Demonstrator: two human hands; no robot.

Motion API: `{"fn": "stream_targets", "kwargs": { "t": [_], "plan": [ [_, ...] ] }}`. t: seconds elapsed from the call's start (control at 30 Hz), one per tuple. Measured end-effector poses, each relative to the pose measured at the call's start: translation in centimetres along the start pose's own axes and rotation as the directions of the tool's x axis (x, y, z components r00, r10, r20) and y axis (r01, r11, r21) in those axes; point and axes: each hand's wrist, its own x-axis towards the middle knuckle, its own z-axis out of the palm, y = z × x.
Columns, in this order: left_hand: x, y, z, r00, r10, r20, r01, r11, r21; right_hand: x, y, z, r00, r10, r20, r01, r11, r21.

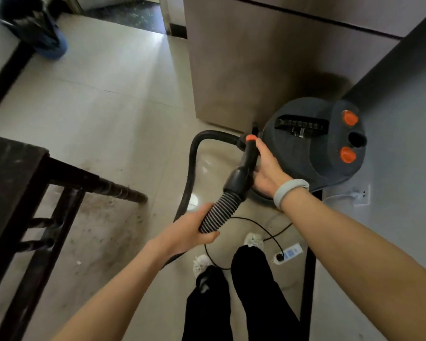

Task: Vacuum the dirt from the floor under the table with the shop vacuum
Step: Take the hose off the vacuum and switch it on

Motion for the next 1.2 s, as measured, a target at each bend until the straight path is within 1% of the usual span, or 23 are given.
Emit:
{"fn": "stream_targets", "kwargs": {
  "t": [0.1, 0.17, 0.23, 0.3, 0.4, 0.5, 0.53, 0.57, 0.6, 0.63, 0.67, 0.7, 0.73, 0.8, 0.83, 0.87, 0.9, 0.93, 0.97, 1.03, 1.07, 1.13, 1.2],
  "plan": [
    [-0.9, -0.9, 0.1, 0.999, 0.033, -0.014, -0.031, 0.989, 0.144, 0.7, 0.5, 0.8, 0.998, -0.035, -0.058, 0.035, 0.999, -0.010],
    [-1.0, -1.5, -0.3, 0.996, 0.045, -0.071, -0.029, 0.977, 0.211, 0.7, 0.4, 1.7, 0.995, -0.077, -0.069, 0.075, 0.996, -0.039],
    [-0.5, -2.3, -0.9, 0.989, 0.055, -0.137, -0.018, 0.966, 0.258, 0.5, -0.2, 2.8, 0.986, -0.153, -0.060, 0.150, 0.988, -0.047],
    [0.5, -2.5, -1.9, 0.979, 0.079, -0.189, -0.021, 0.956, 0.293, 0.2, -1.2, 3.9, 0.974, -0.222, -0.037, 0.222, 0.975, -0.011],
    [2.9, -2.5, -4.0, 0.949, 0.109, -0.296, -0.007, 0.946, 0.325, -0.3, -3.5, 5.1, 0.953, -0.302, -0.013, 0.302, 0.948, 0.100],
    [5.7, -1.8, -6.0, 0.916, 0.095, -0.390, 0.056, 0.932, 0.359, -1.0, -5.8, 5.8, 0.931, -0.365, -0.001, 0.358, 0.913, 0.193],
    [6.5, -1.4, -6.2, 0.920, 0.082, -0.384, 0.077, 0.921, 0.381, -1.1, -6.3, 5.8, 0.921, -0.391, 0.000, 0.383, 0.901, 0.204],
    [7.1, -1.1, -6.1, 0.936, 0.066, -0.347, 0.094, 0.900, 0.425, -1.0, -6.5, 5.7, 0.907, -0.421, -0.001, 0.414, 0.892, 0.181],
    [7.7, -0.8, -5.9, 0.957, 0.043, -0.286, 0.101, 0.878, 0.468, -0.9, -6.5, 5.3, 0.889, -0.458, 0.001, 0.455, 0.884, 0.108],
    [8.1, -0.7, -5.5, 0.976, 0.000, -0.217, 0.105, 0.874, 0.474, -0.5, -6.2, 4.6, 0.867, -0.498, 0.016, 0.498, 0.867, -0.014],
    [8.3, -0.6, -5.2, 0.985, -0.055, -0.162, 0.119, 0.900, 0.419, -0.2, -5.6, 3.7, 0.847, -0.529, 0.052, 0.530, 0.833, -0.160],
    [8.4, -0.7, -4.9, 0.984, -0.114, -0.135, 0.151, 0.937, 0.314, 0.2, -4.8, 2.6, 0.834, -0.542, 0.101, 0.545, 0.785, -0.295],
    [8.5, -0.9, -4.8, 0.976, -0.165, -0.144, 0.190, 0.964, 0.184, 0.6, -3.9, 1.5, 0.831, -0.534, 0.153, 0.547, 0.737, -0.397],
    [8.5, -0.9, -4.9, 0.950, -0.236, -0.204, 0.230, 0.972, -0.057, 1.2, -2.1, 0.0, 0.832, -0.498, 0.245, 0.545, 0.655, -0.524],
    [8.6, -0.6, -5.0, 0.937, -0.267, -0.225, 0.224, 0.954, -0.200, 1.3, -1.3, -0.4, 0.833, -0.474, 0.287, 0.546, 0.617, -0.566],
    [8.8, -0.1, -5.3, 0.925, -0.304, -0.227, 0.205, 0.904, -0.374, 1.5, -0.5, -0.8, 0.831, -0.447, 0.330, 0.550, 0.577, -0.604],
    [9.0, 0.7, -5.7, 0.920, -0.330, -0.211, 0.167, 0.818, -0.551, 1.6, 0.1, -1.0, 0.829, -0.413, 0.377, 0.556, 0.534, -0.638],
    [9.3, 1.5, -6.0, 0.921, -0.336, -0.198, 0.115, 0.719, -0.686, 1.7, 0.6, -1.1, 0.824, -0.373, 0.427, 0.565, 0.479, -0.672],
    [9.8, 2.3, -6.3, 0.922, -0.333, -0.198, 0.062, 0.631, -0.774, 1.8, 1.1, -1.3, 0.816, -0.332, 0.474, 0.578, 0.413, -0.704],
    [10.8, 3.5, -6.6, 0.911, -0.341, -0.233, -0.047, 0.475, -0.879, 1.9, 1.7, -1.8, 0.803, -0.258, 0.537, 0.595, 0.284, -0.752],
    [11.1, 3.9, -6.5, 0.901, -0.349, -0.259, -0.100, 0.412, -0.906, 2.0, 1.8, -2.0, 0.805, -0.240, 0.542, 0.590, 0.239, -0.771],
    [11.7, 4.6, -5.8, 0.881, -0.361, -0.306, -0.166, 0.369, -0.914, 1.9, 1.6, -2.4, 0.822, -0.222, 0.525, 0.566, 0.213, -0.796],
    [12.4, 5.2, -5.1, 0.867, -0.372, -0.332, -0.186, 0.375, -0.908, 1.9, 1.1, -3.1, 0.836, -0.212, 0.507, 0.544, 0.197, -0.815]
  ]
}}
